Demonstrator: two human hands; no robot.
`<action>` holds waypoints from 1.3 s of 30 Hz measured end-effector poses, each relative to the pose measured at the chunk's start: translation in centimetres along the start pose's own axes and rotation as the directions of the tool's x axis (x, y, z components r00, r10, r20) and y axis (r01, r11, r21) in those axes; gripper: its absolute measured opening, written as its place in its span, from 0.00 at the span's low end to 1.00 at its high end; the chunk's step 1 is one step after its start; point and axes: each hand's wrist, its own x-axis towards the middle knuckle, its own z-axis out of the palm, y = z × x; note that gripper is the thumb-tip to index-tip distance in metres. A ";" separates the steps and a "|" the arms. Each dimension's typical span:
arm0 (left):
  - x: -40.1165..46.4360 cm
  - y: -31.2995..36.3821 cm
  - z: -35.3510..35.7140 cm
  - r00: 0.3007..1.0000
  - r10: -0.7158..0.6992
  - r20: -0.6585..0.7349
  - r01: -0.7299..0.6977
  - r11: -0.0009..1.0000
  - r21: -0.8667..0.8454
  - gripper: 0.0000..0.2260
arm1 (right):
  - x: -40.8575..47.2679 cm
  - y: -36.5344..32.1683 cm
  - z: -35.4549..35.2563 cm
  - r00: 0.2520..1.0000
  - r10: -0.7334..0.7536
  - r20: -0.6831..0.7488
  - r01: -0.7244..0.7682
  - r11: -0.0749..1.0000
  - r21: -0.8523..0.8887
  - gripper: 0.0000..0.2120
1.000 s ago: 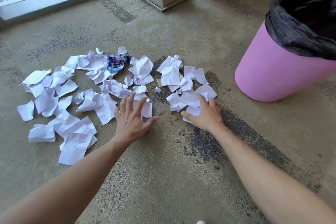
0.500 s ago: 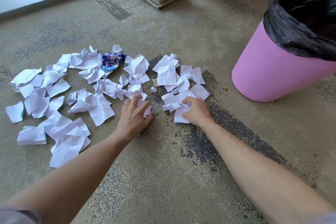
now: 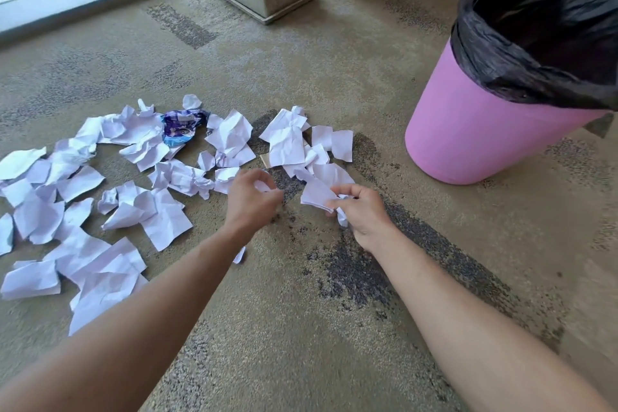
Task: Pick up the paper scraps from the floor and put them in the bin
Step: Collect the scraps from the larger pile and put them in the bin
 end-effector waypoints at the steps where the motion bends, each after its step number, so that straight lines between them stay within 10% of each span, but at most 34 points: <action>1: 0.2 0.8 -0.1 0.999 -0.048 -0.005 0.047 0.990 -0.136 0.05 | -0.4 -0.6 -0.1 1.000 -0.005 0.006 0.005 0.999 0.042 0.12; 7: 0.4 8.0 -0.7 0.996 -0.082 0.043 0.091 0.769 -0.633 0.10 | -3.5 -6.6 -1.2 0.995 -0.090 0.036 0.080 0.970 0.229 0.13; 16: 0.0 21.6 0.4 0.978 0.120 0.171 0.070 0.582 -0.810 0.14 | -9.0 -17.7 -6.5 0.953 -0.292 -0.086 0.297 0.830 0.473 0.10; 27: 0.0 37.0 7.1 0.915 0.328 0.237 -0.048 0.668 -0.742 0.11 | -8.5 -26.0 -18.1 0.889 -0.294 -0.351 0.458 0.601 0.655 0.18; 39: 0.8 38.1 10.2 0.776 0.303 0.553 -0.042 0.900 -0.433 0.35 | -3.7 -25.5 -21.9 0.936 -0.121 -0.331 0.260 0.871 0.416 0.11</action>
